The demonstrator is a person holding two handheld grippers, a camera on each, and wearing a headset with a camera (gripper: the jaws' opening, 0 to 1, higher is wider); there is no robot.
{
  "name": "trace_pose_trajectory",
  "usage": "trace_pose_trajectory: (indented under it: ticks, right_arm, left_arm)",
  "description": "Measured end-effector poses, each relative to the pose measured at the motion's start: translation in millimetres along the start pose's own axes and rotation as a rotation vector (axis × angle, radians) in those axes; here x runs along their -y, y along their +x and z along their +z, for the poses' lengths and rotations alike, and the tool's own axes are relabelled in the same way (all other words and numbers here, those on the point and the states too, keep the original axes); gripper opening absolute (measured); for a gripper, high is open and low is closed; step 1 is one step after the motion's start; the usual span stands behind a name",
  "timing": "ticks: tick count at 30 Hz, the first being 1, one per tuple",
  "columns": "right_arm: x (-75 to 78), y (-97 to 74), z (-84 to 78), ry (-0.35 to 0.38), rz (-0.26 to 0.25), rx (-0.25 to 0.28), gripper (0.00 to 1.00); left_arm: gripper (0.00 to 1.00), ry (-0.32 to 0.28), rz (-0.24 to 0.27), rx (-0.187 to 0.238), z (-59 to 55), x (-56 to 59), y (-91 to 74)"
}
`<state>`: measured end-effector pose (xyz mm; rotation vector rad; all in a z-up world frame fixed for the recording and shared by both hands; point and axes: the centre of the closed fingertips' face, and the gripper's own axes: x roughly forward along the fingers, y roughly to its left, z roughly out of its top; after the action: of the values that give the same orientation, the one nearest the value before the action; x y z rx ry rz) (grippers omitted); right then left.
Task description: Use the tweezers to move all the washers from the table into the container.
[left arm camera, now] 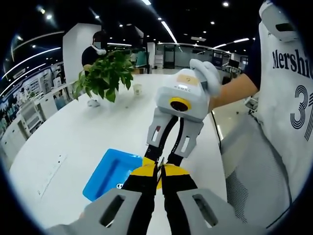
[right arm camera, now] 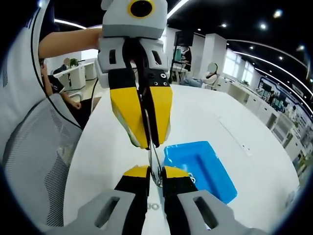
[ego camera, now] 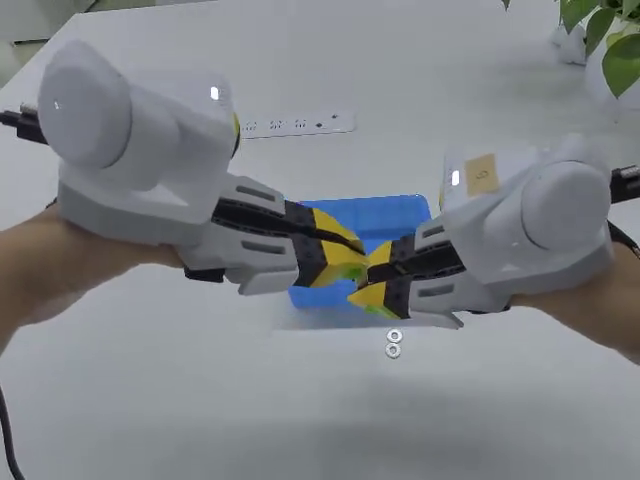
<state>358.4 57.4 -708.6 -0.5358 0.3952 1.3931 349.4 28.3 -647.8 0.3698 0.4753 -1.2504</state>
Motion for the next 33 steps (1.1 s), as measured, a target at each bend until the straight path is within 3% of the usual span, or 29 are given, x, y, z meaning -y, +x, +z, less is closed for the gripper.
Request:
trace_pose_trajectory:
  ticks: [10,16,33]
  right_arm:
    - [22.6,6.0,4.3,-0.022,-0.018,-0.003,0.11]
    - [39.3,17.4,-1.0,-0.035,-0.015,-0.015,0.11]
    - [62.5,41.9,-25.8,0.019,-0.006,-0.006,0.11]
  left_arm:
    - [0.07,0.033,0.009,-0.006,1.9,-23.2,-0.1]
    - [0.07,0.013,0.019,-0.003,-5.3,-40.9,3.6]
    - [0.07,0.006,0.046,-0.044,-30.6,-74.3,25.6]
